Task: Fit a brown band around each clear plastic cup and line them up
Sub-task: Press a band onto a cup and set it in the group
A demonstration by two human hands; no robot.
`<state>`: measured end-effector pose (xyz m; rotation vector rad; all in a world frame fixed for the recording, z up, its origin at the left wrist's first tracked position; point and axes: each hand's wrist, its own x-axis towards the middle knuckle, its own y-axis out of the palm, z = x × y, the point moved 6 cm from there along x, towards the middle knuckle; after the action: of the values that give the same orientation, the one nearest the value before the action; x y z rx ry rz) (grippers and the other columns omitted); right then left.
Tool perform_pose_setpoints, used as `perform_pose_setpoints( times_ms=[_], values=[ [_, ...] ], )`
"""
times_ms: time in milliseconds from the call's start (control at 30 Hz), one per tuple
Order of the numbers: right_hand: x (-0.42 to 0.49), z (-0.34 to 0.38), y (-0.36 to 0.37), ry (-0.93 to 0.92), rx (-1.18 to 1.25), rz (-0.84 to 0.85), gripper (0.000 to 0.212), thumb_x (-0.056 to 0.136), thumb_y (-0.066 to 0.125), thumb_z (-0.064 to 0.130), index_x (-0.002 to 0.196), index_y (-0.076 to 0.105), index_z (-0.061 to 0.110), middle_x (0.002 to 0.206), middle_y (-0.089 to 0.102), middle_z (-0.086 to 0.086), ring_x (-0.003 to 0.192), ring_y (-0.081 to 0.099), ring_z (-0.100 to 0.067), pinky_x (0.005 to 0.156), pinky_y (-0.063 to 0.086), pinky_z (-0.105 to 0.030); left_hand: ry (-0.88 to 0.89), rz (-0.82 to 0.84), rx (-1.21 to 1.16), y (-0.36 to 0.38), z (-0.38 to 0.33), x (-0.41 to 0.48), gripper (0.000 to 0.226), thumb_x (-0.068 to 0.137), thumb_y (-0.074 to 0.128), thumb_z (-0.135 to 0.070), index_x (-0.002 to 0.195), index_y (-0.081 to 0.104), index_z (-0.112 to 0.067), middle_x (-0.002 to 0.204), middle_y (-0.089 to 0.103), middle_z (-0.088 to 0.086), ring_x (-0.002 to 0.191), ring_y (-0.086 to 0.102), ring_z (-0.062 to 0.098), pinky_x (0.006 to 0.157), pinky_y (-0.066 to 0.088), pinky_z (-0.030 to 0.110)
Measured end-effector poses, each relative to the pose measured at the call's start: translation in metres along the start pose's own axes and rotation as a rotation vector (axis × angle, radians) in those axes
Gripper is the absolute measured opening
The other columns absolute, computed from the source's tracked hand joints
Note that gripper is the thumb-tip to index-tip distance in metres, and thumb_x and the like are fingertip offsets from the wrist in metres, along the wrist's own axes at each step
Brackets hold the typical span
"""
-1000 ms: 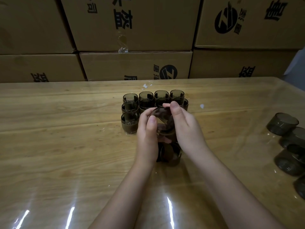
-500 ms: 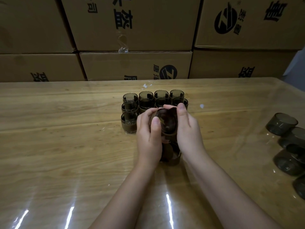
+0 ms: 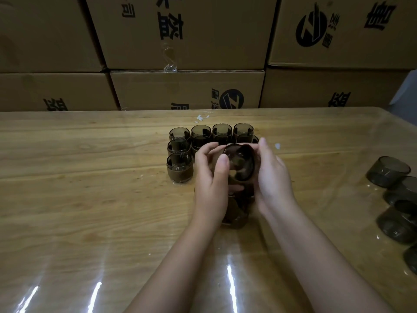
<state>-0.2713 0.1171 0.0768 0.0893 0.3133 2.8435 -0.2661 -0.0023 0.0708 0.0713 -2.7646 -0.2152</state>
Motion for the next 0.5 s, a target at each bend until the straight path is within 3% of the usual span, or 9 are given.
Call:
perform_pose_setpoints(
  times_ms=[133,233,400,500],
  values=[
    [-0.002,0.0,0.007,0.052,-0.044,0.104,0.053,0.089,0.04,0.062,0.112,0.069,0.024,0.112,0.071,0.0,0.112,0.063,-0.019,0.092,0.053,-0.043,-0.152,0.062,-0.196,0.001,0.004,0.007,0.055,0.065,0.066,-0.05,0.114,0.051,-0.031,0.118,0.06,-0.004,0.112,0.064,0.025,0.076,0.059,0.04],
    [-0.002,0.005,0.006,0.022,-0.052,0.085,0.046,0.098,0.037,0.053,0.102,0.072,0.024,0.097,0.075,-0.001,0.102,0.068,-0.019,0.087,0.054,-0.038,-0.224,0.166,-0.342,0.0,0.009,0.013,0.06,0.064,0.072,-0.038,0.12,0.056,-0.026,0.121,0.06,0.008,0.108,0.065,0.025,0.074,0.056,0.032],
    [-0.002,0.006,0.001,-0.02,-0.134,0.039,0.046,0.097,0.033,0.055,0.093,0.072,0.031,0.087,0.074,0.011,0.098,0.066,-0.014,0.086,0.052,-0.037,-0.283,0.283,-0.348,0.01,0.014,0.008,0.065,0.065,0.068,-0.024,0.128,0.051,-0.023,0.123,0.062,0.011,0.114,0.063,0.025,0.092,0.052,0.037],
    [-0.008,0.013,0.003,-0.168,-0.202,-0.016,0.039,0.098,0.034,0.049,0.097,0.068,0.03,0.092,0.071,0.011,0.092,0.064,-0.002,0.08,0.05,-0.024,-0.321,0.196,-0.147,0.011,0.01,0.008,0.06,0.073,0.055,-0.043,0.126,0.057,-0.013,0.121,0.063,0.013,0.113,0.062,0.023,0.096,0.051,0.038]
  ],
)
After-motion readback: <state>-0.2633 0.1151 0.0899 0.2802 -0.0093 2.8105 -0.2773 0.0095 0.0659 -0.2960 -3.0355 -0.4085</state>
